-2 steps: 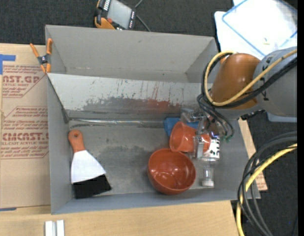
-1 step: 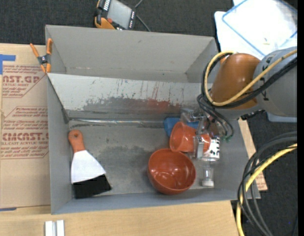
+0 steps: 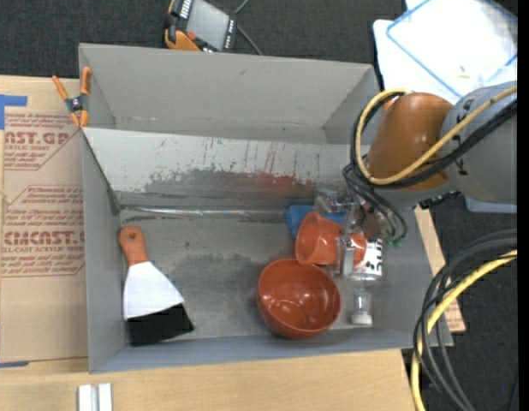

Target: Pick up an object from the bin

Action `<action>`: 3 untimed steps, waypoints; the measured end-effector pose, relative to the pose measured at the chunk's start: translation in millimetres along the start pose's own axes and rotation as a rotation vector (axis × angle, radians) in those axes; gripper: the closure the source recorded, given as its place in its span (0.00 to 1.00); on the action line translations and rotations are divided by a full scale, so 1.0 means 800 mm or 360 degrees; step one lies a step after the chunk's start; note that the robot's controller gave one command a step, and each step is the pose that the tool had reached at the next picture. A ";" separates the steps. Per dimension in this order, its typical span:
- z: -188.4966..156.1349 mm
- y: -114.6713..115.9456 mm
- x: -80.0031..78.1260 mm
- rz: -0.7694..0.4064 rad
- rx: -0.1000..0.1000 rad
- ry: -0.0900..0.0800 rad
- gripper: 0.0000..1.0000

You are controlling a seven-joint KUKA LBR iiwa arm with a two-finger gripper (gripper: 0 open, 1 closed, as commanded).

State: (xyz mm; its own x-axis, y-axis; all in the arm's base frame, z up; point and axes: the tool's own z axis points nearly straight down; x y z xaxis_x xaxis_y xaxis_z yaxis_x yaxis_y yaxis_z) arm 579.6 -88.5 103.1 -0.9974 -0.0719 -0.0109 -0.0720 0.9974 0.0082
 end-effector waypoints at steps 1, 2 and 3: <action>0.000 0.000 0.000 0.0000 0.0000 0.0000 1.00; 0.000 0.000 0.000 0.0000 0.0000 0.0000 1.00; 0.000 0.000 0.000 0.0000 0.0000 0.0000 1.00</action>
Offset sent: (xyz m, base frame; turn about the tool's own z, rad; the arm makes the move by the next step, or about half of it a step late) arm -0.0058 0.0039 0.0904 0.0090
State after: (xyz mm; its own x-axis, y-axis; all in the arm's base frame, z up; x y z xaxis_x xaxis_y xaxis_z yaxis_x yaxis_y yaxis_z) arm 579.6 -88.5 102.9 -0.9974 -0.0719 -0.0111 -0.0720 0.9974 0.0081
